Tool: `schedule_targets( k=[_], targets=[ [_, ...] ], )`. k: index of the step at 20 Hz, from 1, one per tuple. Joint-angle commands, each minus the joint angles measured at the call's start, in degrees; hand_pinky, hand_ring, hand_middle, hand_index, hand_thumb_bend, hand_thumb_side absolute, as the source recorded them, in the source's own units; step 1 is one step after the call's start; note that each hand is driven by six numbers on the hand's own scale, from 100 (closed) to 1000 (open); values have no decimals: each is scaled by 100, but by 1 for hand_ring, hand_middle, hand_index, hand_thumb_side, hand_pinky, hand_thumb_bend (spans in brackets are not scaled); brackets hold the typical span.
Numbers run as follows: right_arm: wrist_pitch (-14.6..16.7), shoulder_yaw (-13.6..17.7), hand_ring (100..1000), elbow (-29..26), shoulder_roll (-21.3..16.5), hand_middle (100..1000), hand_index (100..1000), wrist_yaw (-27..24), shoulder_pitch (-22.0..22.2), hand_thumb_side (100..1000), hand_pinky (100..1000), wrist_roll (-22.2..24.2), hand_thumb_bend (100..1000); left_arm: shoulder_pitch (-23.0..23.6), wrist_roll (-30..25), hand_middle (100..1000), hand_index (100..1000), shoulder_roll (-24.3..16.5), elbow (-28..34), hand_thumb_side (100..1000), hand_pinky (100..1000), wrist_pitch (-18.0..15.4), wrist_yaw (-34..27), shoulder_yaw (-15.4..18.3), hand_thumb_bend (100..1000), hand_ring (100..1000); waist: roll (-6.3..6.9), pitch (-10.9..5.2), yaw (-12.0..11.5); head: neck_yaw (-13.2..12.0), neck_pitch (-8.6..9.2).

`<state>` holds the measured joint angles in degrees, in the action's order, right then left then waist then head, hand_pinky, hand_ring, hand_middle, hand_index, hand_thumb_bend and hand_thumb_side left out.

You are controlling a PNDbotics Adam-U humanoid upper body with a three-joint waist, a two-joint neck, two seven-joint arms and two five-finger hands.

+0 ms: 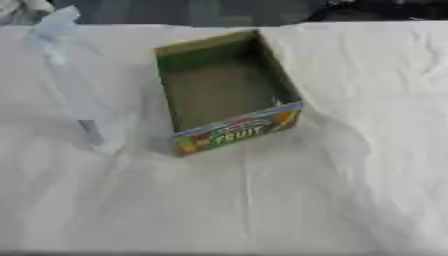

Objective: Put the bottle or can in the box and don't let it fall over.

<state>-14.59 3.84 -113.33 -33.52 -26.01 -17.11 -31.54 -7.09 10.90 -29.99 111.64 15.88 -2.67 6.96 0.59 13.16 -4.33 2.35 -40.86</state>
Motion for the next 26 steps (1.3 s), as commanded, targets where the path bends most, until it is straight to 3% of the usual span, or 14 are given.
schedule_targets(
  k=[1, 11, 20, 26],
  targets=[
    [23, 37, 916, -126, -203, 938, 930, -2, -69, 1000, 769, 25, 100, -58, -7, 716, 877, -109, 123, 546, 1000, 2, -15, 69, 100, 821, -4, -53, -13, -46, 45],
    [-3, 23, 914, -126, -204, 935, 930, 17, -16, 1000, 769, 25, 100, -114, -107, 699, 864, -136, 102, 496, 1000, 90, 76, -5, 100, 823, -19, -26, -10, -54, 83],
    [-80, -37, 916, -126, -141, 934, 929, -74, -60, 1000, 769, 102, 100, -597, -620, 732, 887, -179, -387, 515, 1000, 317, 56, -719, 100, 864, -4, -29, 68, -162, 170],
    [-149, -51, 916, -126, -69, 933, 929, -156, -113, 1000, 768, 106, 100, -947, -754, 733, 882, -121, -534, 517, 1000, 442, 143, -945, 100, 855, 7, -26, 68, -130, 146]
  ],
)
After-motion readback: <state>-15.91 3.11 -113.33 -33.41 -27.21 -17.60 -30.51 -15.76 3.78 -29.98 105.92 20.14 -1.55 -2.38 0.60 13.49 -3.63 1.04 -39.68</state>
